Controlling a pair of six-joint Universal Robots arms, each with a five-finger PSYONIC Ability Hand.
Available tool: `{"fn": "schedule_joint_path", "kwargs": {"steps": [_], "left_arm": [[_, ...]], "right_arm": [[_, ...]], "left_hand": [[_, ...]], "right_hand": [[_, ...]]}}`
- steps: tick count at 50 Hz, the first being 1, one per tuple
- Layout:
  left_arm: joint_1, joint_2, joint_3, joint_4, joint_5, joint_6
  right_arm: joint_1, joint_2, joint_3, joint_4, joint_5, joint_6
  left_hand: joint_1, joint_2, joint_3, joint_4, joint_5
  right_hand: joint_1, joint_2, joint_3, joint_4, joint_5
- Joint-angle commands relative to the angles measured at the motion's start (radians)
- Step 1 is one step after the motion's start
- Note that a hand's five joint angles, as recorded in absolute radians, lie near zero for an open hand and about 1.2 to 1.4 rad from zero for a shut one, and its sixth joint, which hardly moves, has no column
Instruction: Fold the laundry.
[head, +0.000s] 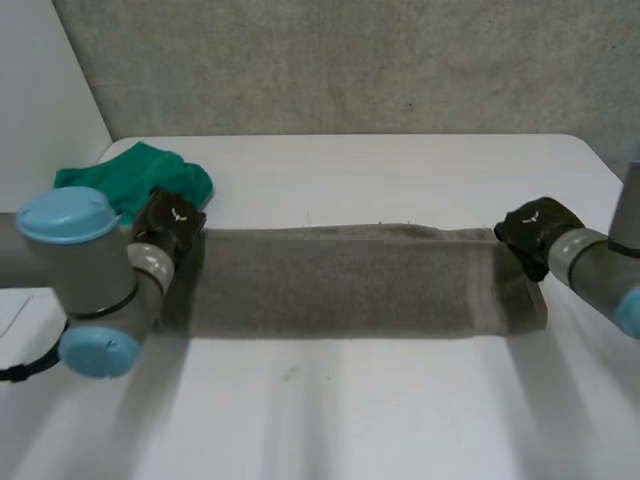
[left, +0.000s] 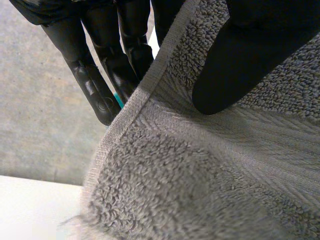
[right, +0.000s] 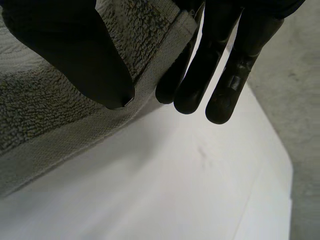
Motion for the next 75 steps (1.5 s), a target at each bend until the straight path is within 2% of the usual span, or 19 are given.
{"fn": "schedule_joint_path", "kwargs": {"steps": [1, 9, 16, 17, 18, 19, 20, 23, 30, 37, 43, 48, 54, 63, 72, 75], "left_arm": [[-0.004, -0.178, 0.208, 0.011, 0.006, 0.012], [-0.004, -0.295, 0.355, 0.047, 0.008, 0.009], [-0.007, -0.335, 0.380, 0.172, 0.012, 0.011], [-0.009, -0.336, 0.375, 0.184, 0.014, 0.009], [-0.010, -0.335, 0.369, 0.195, 0.015, 0.009], [-0.018, -0.335, 0.357, 0.208, 0.012, 0.012], [-0.022, -0.332, 0.349, 0.216, 0.009, 0.012], [-0.036, -0.318, 0.326, 0.236, 0.009, 0.008], [-0.044, -0.221, 0.247, 0.241, 0.008, -0.002], [-0.045, -0.060, 0.075, 0.236, 0.009, -0.008], [-0.056, 0.084, -0.114, 0.236, 0.011, -0.101], [-0.075, 0.156, -0.212, 0.235, 0.011, -0.235], [-0.082, 0.193, -0.267, 0.235, 0.011, -0.356], [-0.088, 0.182, -0.269, 0.235, 0.011, -0.373], [-0.088, 0.181, -0.272, 0.235, 0.011, -0.374], [-0.088, 0.181, -0.272, 0.235, 0.011, -0.374]], "right_arm": [[0.032, 0.126, -0.137, -0.055, 0.069, -0.001], [0.053, 0.216, -0.237, -0.115, 0.096, -0.001], [0.079, 0.267, -0.298, -0.135, 0.138, -0.001], [0.081, 0.268, -0.303, -0.135, 0.149, -0.001], [0.081, 0.268, -0.307, -0.136, 0.161, -0.001], [0.081, 0.265, -0.313, -0.136, 0.188, 0.002], [0.081, 0.262, -0.317, -0.139, 0.201, 0.002], [0.080, 0.233, -0.320, -0.161, 0.228, 0.020], [0.070, 0.080, -0.251, -0.179, 0.216, 0.138], [0.057, -0.106, -0.102, -0.153, 0.092, 0.199], [-0.017, -0.187, 0.090, -0.052, -0.026, 0.204], [-0.040, -0.198, 0.242, -0.059, -0.066, 0.206], [-0.060, -0.189, 0.364, -0.202, -0.085, 0.204], [-0.074, -0.078, 0.366, -0.326, -0.086, 0.204], [-0.077, -0.042, 0.354, -0.382, -0.089, 0.203], [-0.075, -0.035, 0.352, -0.383, -0.094, 0.203]], "left_hand": [[0.247, 0.199, 0.203, 0.193, 0.253], [0.247, 0.199, 0.203, 0.193, 0.253], [0.247, 0.199, 0.203, 0.193, 0.253], [0.166, 0.118, 0.122, 0.112, 0.172], [-0.079, -0.127, -0.123, -0.133, -0.073], [-0.584, -0.632, -0.629, -0.638, -0.579], [-0.714, -0.762, -0.759, -0.768, -0.709], [-0.974, -1.022, -1.019, -1.029, -0.969], [-0.974, -1.022, -1.019, -1.029, -0.969], [-0.974, -1.022, -1.019, -1.029, -0.969], [-0.974, -1.022, -1.019, -1.029, -0.969], [-0.974, -1.022, -1.019, -1.029, -0.969], [-0.974, -1.022, -1.019, -1.029, -0.969], [-0.974, -1.022, -1.019, -1.029, -0.969], [-0.974, -1.022, -1.019, -1.029, -0.969], [-0.974, -1.022, -1.019, -1.029, -0.969]], "right_hand": [[0.412, 0.224, 0.211, 0.205, 0.224], [0.412, 0.224, 0.211, 0.205, 0.224], [0.370, 0.181, 0.168, 0.162, 0.182], [0.102, -0.087, -0.100, -0.105, -0.086], [-0.162, -0.351, -0.364, -0.370, -0.350], [-0.679, -0.868, -0.881, -0.887, -0.867], [-0.809, -0.998, -1.011, -1.017, -0.997], [-0.809, -0.998, -1.011, -1.017, -0.997], [-0.809, -0.998, -1.011, -1.017, -0.997], [-0.809, -0.998, -1.011, -1.017, -0.997], [-0.809, -0.998, -1.011, -1.017, -0.997], [-0.726, -0.914, -0.927, -0.933, -0.914], [-0.562, -0.750, -0.763, -0.769, -0.750], [-0.353, -0.542, -0.555, -0.561, -0.541], [-0.083, -0.272, -0.285, -0.290, -0.271], [0.260, 0.071, 0.058, 0.052, 0.072]]}}
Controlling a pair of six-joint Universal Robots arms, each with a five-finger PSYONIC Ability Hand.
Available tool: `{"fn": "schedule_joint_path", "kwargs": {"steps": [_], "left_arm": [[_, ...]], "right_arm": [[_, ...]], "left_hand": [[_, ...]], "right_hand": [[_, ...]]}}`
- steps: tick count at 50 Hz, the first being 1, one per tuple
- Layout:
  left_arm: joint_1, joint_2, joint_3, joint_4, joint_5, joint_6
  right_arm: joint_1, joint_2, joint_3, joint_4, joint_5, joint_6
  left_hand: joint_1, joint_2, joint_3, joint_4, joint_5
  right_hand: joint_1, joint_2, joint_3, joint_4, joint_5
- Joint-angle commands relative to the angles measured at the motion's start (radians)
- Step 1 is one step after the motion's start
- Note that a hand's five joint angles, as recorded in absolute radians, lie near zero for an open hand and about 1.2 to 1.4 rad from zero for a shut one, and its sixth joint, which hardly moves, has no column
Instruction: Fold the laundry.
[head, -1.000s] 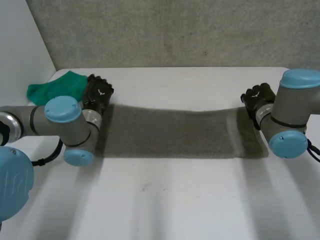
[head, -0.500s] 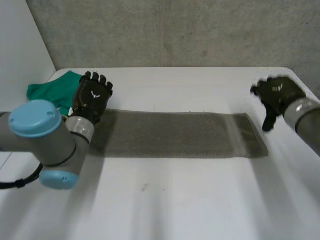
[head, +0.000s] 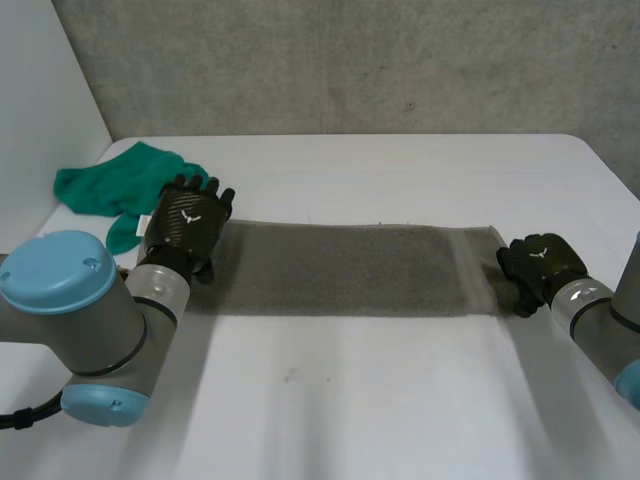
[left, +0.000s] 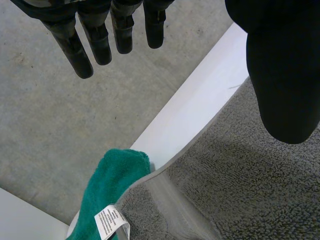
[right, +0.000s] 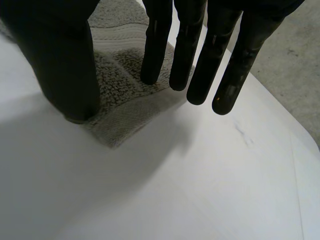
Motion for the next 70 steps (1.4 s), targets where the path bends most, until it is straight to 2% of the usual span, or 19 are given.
{"fn": "schedule_joint_path", "kwargs": {"steps": [1, 8, 10, 12, 15, 20, 28, 40, 44, 47, 55, 63, 70], "left_arm": [[0.001, 0.000, -0.001, 0.000, 0.000, 0.001], [0.004, 0.000, -0.001, 0.000, -0.002, 0.001], [0.006, 0.000, 0.001, 0.000, -0.002, 0.001], [0.006, 0.002, -0.001, 0.000, -0.002, 0.001], [0.007, 0.002, 0.001, 0.000, -0.002, 0.001], [0.007, 0.002, 0.001, 0.000, -0.002, 0.001], [0.007, 0.002, -0.001, 0.000, -0.002, 0.001], [0.009, 0.002, 0.001, 0.000, 0.000, 0.001], [0.010, 0.000, 0.001, 0.000, 0.000, 0.001], [0.011, 0.002, 0.001, 0.000, 0.000, 0.001], [0.011, 0.003, 0.001, 0.000, -0.003, 0.001], [0.012, 0.011, 0.001, -0.001, -0.008, 0.001], [0.014, 0.020, 0.001, -0.008, -0.009, 0.000]], "right_arm": [[0.001, 0.012, -0.008, -0.011, -0.015, -0.001], [-0.022, 0.009, -0.013, -0.001, -0.031, -0.002], [-0.025, 0.003, -0.016, 0.004, -0.025, 0.001], [-0.025, 0.000, -0.010, 0.007, -0.028, 0.002], [-0.029, -0.004, -0.010, 0.016, -0.028, 0.004], [-0.030, -0.023, -0.001, 0.033, -0.031, 0.004], [-0.027, -0.009, -0.002, 0.033, -0.035, 0.010], [-0.022, 0.051, -0.037, 0.030, -0.043, 0.010], [-0.022, 0.058, -0.044, 0.024, -0.045, 0.010], [-0.024, 0.061, -0.053, 0.024, -0.042, 0.010], [-0.047, 0.029, -0.059, 0.018, -0.025, 0.007], [-0.234, -0.043, -0.067, 0.022, -0.026, -0.024], [-0.346, -0.037, -0.134, 0.027, -0.017, -0.209]], "left_hand": [[-0.021, -0.027, -0.032, -0.027, -0.046], [-0.021, -0.027, -0.032, -0.027, -0.046], [-0.021, -0.027, -0.032, -0.027, -0.046], [-0.021, -0.027, -0.032, -0.027, -0.046], [-0.021, -0.027, -0.032, -0.027, -0.046], [-0.021, -0.027, -0.032, -0.027, -0.046], [-0.020, -0.026, -0.031, -0.026, -0.045], [-0.020, -0.026, -0.031, -0.026, -0.045], [-0.020, -0.026, -0.031, -0.026, -0.045], [-0.020, -0.026, -0.031, -0.026, -0.045], [-0.020, -0.026, -0.031, -0.026, -0.045], [-0.021, -0.027, -0.032, -0.027, -0.046], [-0.021, -0.027, -0.032, -0.027, -0.046]], "right_hand": [[0.697, 0.588, 0.589, 0.590, 0.612], [0.724, 0.615, 0.616, 0.616, 0.638], [0.307, 0.198, 0.199, 0.200, 0.221], [0.010, -0.099, -0.098, -0.098, -0.076], [-0.132, -0.241, -0.240, -0.239, -0.217], [-0.165, -0.274, -0.273, -0.272, -0.250], [-0.115, -0.224, -0.223, -0.222, -0.200], [0.102, -0.007, -0.006, -0.005, 0.017], [0.369, 0.260, 0.261, 0.261, 0.283], [0.723, 0.614, 0.615, 0.616, 0.637], [0.724, 0.615, 0.616, 0.616, 0.638], [0.724, 0.615, 0.616, 0.616, 0.638], [0.724, 0.615, 0.616, 0.616, 0.638]]}}
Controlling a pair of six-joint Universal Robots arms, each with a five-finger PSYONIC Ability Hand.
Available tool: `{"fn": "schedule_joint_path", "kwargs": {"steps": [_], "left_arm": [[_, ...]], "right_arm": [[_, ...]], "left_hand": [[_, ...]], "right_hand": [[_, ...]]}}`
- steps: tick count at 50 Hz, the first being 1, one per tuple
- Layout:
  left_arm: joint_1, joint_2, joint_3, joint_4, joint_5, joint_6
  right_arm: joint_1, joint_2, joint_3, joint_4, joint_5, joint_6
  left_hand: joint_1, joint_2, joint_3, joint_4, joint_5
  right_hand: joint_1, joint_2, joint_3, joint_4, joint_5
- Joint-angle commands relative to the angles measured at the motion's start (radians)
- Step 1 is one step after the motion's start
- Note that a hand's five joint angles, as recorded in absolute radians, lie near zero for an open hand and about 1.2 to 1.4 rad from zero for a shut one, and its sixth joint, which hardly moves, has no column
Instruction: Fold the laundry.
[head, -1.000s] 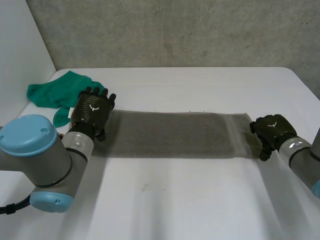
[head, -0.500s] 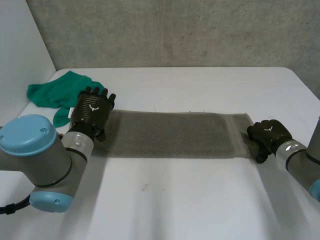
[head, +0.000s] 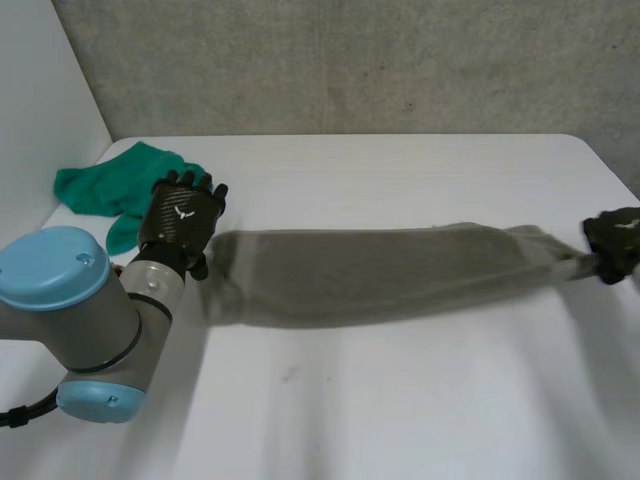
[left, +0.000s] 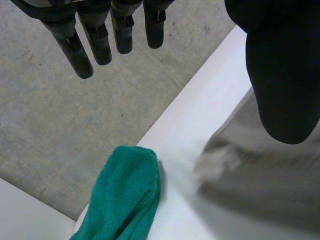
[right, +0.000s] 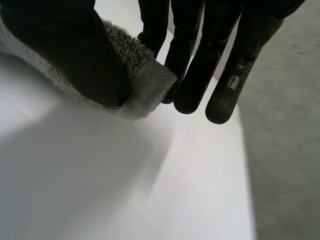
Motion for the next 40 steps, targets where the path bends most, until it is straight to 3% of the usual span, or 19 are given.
{"fn": "schedule_joint_path", "kwargs": {"steps": [1, 5, 19, 25, 29, 33, 36, 37, 40], "left_arm": [[0.001, 0.011, 0.000, -0.005, -0.001, -0.001], [0.001, 0.021, -0.002, -0.005, -0.001, -0.001], [0.001, 0.053, -0.003, -0.006, -0.003, -0.004], [0.001, 0.062, -0.008, -0.006, -0.003, -0.004], [0.001, 0.065, -0.009, -0.006, -0.003, -0.004], [-0.001, 0.064, -0.011, -0.006, -0.001, -0.004], [-0.002, 0.064, -0.009, -0.006, -0.001, -0.004], [-0.002, 0.064, -0.006, -0.005, -0.001, -0.004], [-0.008, 0.062, 0.005, -0.005, 0.000, -0.004]], "right_arm": [[-0.117, -0.005, -0.060, 0.002, 0.008, -0.194], [-0.096, -0.006, -0.071, -0.004, -0.006, -0.254], [0.534, -0.042, -0.197, -0.122, -0.047, -0.169], [0.779, 0.111, -0.286, -0.122, -0.159, -0.179], [0.870, 0.212, -0.333, -0.108, -0.205, -0.182], [0.910, 0.265, -0.355, -0.079, -0.198, -0.185], [0.906, 0.260, -0.363, -0.053, -0.158, -0.174], [0.901, 0.250, -0.366, -0.039, -0.117, -0.163], [0.890, 0.192, -0.364, -0.026, -0.014, -0.102]], "left_hand": [[-0.021, -0.027, -0.032, -0.027, -0.046], [-0.021, -0.027, -0.032, -0.027, -0.046], [-0.021, -0.027, -0.032, -0.027, -0.046], [-0.021, -0.027, -0.032, -0.027, -0.046], [-0.021, -0.027, -0.032, -0.027, -0.046], [-0.021, -0.027, -0.032, -0.027, -0.046], [-0.021, -0.027, -0.032, -0.027, -0.046], [-0.021, -0.027, -0.032, -0.027, -0.046], [-0.021, -0.027, -0.032, -0.027, -0.046]], "right_hand": [[0.432, 0.226, 0.211, 0.205, 0.238], [0.432, 0.226, 0.211, 0.205, 0.238], [0.432, 0.226, 0.211, 0.205, 0.238], [0.432, 0.226, 0.211, 0.205, 0.238], [0.432, 0.226, 0.211, 0.205, 0.238], [0.424, 0.218, 0.203, 0.198, 0.230], [-0.138, -0.344, -0.359, -0.364, -0.332], [-0.427, -0.633, -0.648, -0.654, -0.622], [-0.770, -0.976, -0.991, -0.996, -0.964]]}}
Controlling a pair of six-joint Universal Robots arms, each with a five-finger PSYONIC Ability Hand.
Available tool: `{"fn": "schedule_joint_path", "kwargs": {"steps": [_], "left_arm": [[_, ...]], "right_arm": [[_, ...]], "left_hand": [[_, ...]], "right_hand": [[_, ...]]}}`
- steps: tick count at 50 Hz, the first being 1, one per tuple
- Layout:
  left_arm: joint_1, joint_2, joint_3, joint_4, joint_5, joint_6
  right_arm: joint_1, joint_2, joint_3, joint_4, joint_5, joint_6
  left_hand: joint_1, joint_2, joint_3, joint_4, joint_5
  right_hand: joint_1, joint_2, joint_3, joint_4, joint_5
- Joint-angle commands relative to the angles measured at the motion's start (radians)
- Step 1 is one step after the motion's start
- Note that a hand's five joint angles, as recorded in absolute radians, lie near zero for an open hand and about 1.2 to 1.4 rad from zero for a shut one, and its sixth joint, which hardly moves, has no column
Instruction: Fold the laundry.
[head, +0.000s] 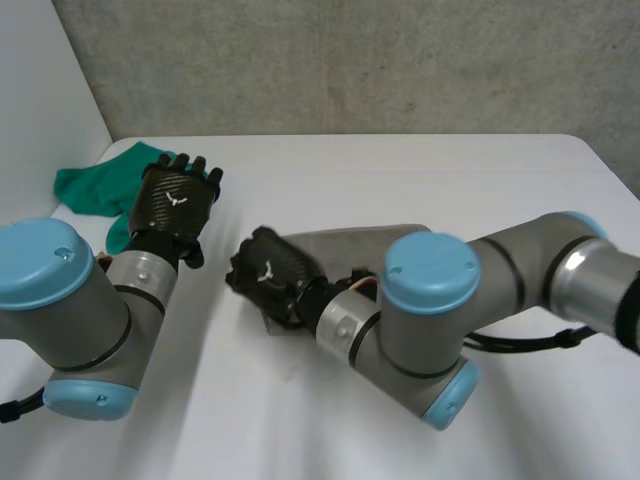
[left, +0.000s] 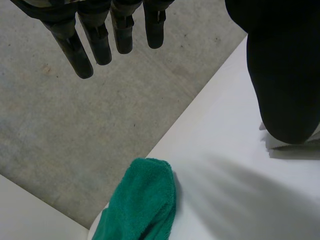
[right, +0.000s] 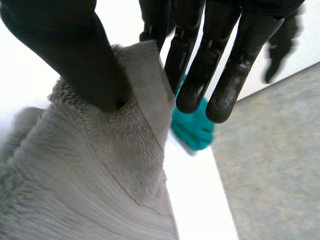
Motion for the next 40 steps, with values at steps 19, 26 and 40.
{"fn": "schedule_joint_path", "kwargs": {"steps": [19, 26, 40], "left_arm": [[-0.235, -0.236, 0.313, -0.176, 0.012, -0.164], [-0.244, -0.306, 0.377, -0.353, 0.005, -0.193], [-0.181, -0.126, 0.223, -0.359, -0.073, -0.218]], "right_arm": [[-0.440, -0.248, 0.360, 0.238, 0.202, 0.435], [-0.487, -0.176, 0.362, 0.202, 0.173, 0.433], [-0.480, -0.286, 0.282, 0.182, 0.214, 0.370]], "left_hand": [[-0.021, -0.027, -0.032, -0.027, -0.046], [-0.021, -0.027, -0.032, -0.027, -0.046], [-0.021, -0.027, -0.032, -0.027, -0.046]], "right_hand": [[-0.446, -0.595, -0.599, -0.610, -0.618], [0.217, 0.067, 0.064, 0.052, 0.044], [0.488, 0.338, 0.335, 0.323, 0.315]]}}
